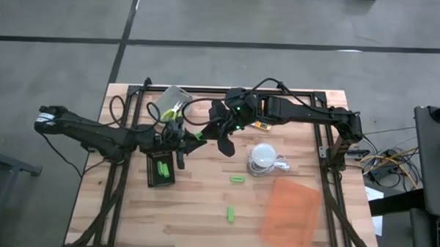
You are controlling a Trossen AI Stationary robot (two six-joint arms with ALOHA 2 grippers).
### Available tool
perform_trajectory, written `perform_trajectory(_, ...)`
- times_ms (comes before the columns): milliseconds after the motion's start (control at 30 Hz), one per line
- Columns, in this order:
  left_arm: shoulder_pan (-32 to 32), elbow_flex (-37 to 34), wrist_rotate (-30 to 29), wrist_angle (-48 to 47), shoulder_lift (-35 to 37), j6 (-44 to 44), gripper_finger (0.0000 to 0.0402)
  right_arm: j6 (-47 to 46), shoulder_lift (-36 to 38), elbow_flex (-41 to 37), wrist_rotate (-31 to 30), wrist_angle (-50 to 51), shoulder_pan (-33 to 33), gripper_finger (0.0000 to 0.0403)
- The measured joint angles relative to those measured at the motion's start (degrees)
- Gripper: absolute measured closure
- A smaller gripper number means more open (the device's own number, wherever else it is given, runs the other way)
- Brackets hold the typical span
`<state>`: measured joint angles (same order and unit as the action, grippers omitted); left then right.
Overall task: Pick & Place School Supplies
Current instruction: Put the green eraser into the black bin
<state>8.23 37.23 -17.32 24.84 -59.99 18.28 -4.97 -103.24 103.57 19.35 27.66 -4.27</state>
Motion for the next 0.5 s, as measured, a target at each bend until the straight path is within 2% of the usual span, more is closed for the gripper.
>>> perform_trajectory(267,0.0,0.0,0.0,-0.1,0.0,0.0,0.0356,-0.6,0.0,0.0,0.0,0.2,0.0,0.0356)
perform_trajectory(500,0.0,0.0,-0.1,-0.2,0.0,0.0,0.0353,-0.6,0.0,0.0,0.3,0.4,0.0,0.0317)
